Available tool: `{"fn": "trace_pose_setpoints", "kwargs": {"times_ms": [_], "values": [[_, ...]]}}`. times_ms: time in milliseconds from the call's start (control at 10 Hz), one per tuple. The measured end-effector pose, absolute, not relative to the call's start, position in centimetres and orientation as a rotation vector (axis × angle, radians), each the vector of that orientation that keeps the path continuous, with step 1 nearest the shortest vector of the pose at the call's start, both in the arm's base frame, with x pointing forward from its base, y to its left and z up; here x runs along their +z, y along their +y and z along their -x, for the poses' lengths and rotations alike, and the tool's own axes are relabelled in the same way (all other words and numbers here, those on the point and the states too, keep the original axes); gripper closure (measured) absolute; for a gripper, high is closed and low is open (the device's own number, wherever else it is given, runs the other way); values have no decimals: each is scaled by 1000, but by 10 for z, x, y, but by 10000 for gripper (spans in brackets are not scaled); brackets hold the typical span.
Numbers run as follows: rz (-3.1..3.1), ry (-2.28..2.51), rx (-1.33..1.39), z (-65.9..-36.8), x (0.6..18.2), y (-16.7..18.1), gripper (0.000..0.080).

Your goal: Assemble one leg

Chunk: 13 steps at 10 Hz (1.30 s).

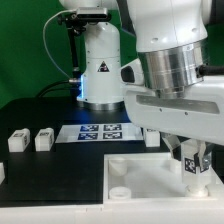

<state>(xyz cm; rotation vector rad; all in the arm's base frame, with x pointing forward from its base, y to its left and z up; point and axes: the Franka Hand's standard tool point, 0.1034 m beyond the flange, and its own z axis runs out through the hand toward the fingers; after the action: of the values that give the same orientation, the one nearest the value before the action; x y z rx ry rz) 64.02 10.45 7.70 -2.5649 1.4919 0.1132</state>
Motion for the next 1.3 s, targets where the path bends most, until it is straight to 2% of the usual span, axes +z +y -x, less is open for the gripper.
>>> {"fn": "trace_pose_setpoints", "kwargs": {"times_ms": [200, 500, 700, 800, 900, 1000, 1300], "values": [[2455, 1668, 136, -640, 77, 104, 509], [1869, 2231, 218, -637, 76, 105, 509], [1872, 2225, 222, -637, 76, 106, 509], [1901, 2198, 219, -636, 75, 107, 405], [1918, 2181, 218, -636, 75, 108, 266], [2139, 1943, 181, -636, 76, 114, 186], [2478, 1468, 106, -634, 76, 119, 152]]}}
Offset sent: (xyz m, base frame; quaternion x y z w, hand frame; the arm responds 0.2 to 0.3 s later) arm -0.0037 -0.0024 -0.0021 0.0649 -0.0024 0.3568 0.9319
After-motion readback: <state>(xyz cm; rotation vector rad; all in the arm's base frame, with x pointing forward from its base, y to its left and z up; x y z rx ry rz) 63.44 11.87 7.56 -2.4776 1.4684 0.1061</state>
